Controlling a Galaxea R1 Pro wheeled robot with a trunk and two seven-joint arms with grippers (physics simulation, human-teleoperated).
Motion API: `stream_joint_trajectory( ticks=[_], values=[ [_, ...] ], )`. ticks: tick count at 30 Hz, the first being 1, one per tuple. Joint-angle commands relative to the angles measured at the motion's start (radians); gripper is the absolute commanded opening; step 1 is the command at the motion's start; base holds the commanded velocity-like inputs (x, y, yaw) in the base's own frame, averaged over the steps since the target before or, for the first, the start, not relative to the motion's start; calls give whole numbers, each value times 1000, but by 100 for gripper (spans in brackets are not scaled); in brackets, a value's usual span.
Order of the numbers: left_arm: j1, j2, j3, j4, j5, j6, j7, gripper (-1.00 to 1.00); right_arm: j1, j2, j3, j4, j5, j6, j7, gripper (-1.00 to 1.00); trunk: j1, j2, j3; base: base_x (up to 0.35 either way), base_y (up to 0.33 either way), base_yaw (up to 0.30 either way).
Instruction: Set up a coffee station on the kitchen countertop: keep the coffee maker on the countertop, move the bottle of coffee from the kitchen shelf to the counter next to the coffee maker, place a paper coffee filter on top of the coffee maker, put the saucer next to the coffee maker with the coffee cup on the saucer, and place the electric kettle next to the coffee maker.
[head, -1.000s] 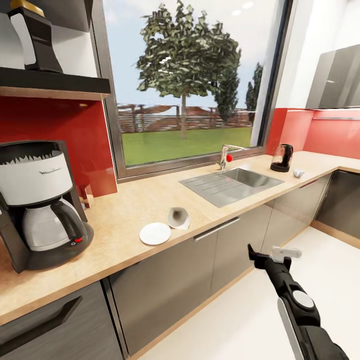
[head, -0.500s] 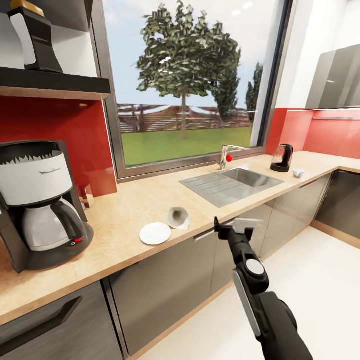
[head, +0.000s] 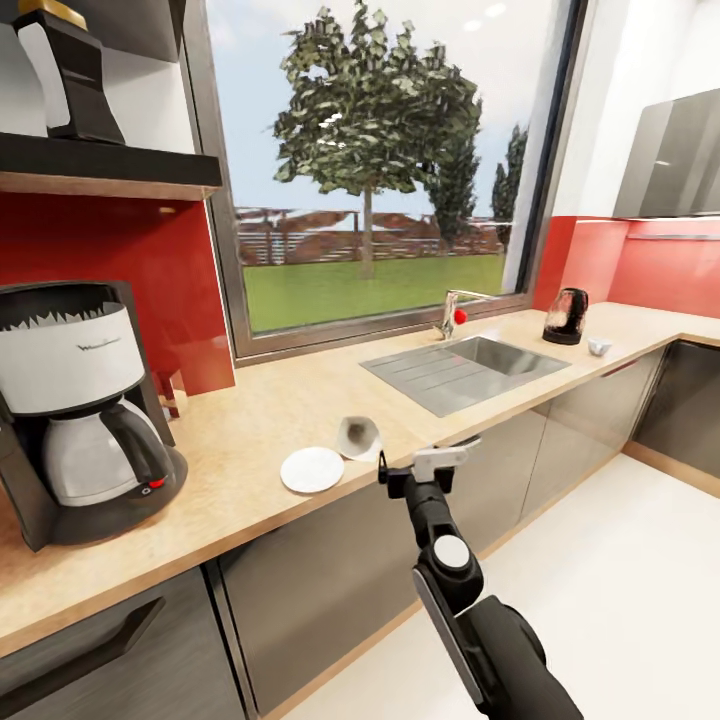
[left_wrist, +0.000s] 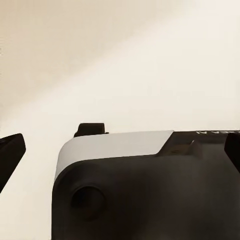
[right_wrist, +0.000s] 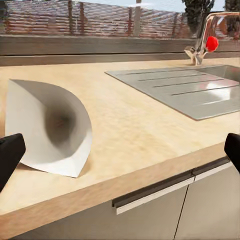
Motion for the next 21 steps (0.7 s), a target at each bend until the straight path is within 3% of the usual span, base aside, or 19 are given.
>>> stream_joint_trajectory(
  ticks=[1,21],
  values=[
    [0,0,0,-1,0,-2,0,100,-1,0,2,4,1,7,-6,100,0,0,-1,144,67,0],
    [0,11,0,-1,2,-2,1,100,-2,1,0,97,-5,0,-3,100,0,0,-1,61,6,0]
  ],
)
